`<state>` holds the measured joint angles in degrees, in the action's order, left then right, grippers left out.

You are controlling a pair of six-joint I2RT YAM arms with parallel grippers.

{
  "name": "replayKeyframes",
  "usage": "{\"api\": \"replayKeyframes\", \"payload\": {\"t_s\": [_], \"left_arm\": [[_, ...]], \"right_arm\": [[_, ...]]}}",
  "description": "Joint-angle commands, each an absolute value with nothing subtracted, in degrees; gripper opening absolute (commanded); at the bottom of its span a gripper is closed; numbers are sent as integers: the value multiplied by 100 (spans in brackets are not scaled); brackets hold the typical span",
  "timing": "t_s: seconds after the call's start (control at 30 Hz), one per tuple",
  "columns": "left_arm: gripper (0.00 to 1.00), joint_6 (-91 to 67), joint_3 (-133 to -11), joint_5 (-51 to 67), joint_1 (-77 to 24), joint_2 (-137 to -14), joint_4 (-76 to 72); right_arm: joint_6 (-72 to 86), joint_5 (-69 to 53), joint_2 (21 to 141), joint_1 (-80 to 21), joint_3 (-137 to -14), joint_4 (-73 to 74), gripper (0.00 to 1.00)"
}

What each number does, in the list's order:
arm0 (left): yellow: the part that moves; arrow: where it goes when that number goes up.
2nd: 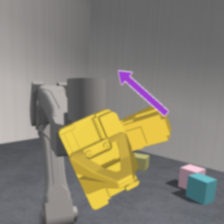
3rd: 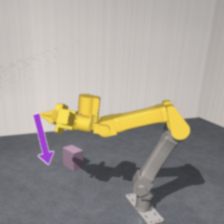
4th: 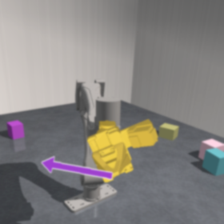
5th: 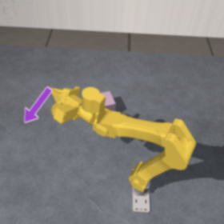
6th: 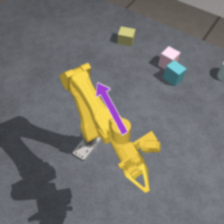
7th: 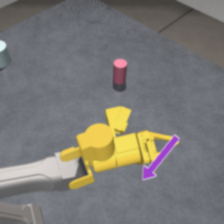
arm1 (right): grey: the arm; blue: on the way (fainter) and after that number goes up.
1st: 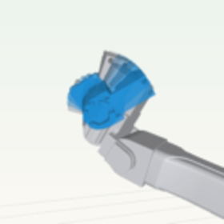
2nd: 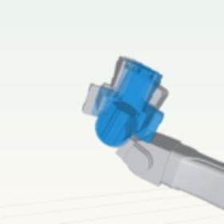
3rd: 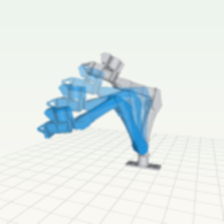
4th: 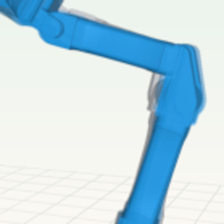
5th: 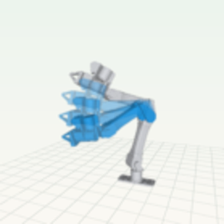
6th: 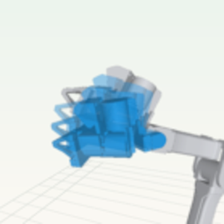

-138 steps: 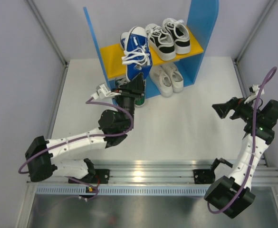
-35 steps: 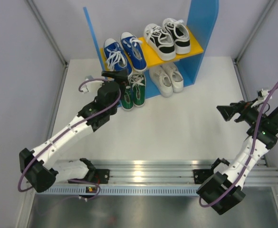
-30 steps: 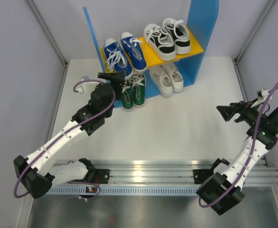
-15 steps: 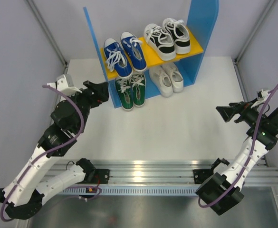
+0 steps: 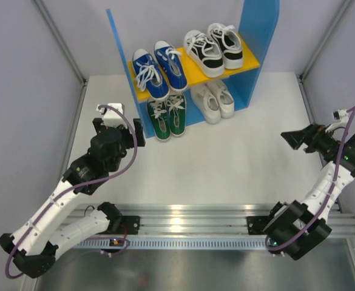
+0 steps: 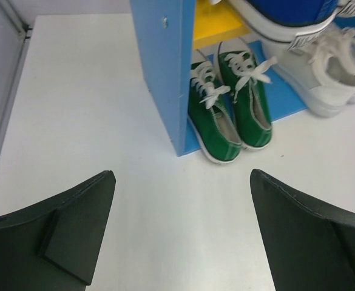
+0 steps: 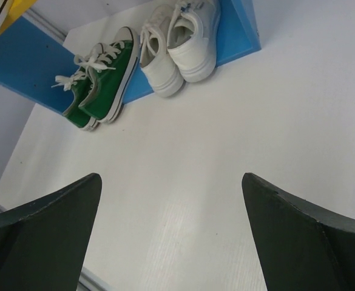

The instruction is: Place and organize the shoes onto the shoe shelf

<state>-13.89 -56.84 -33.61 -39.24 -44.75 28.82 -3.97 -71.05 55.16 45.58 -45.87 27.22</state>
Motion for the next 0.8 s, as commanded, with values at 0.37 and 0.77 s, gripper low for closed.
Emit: {"api": "replayKeyframes", "payload": {"t_s": [0.37,0.77], "left_arm": [[98,-2405,-4931,338,-178,-5132,2382],[98,-2681,-3800,-791,1160,-4809,2242]], "right_arm": [[-1434,-2302,5564,3359,-5643,2789,99],[-758,-793,4615,2514,-4369,1381,99]]}}
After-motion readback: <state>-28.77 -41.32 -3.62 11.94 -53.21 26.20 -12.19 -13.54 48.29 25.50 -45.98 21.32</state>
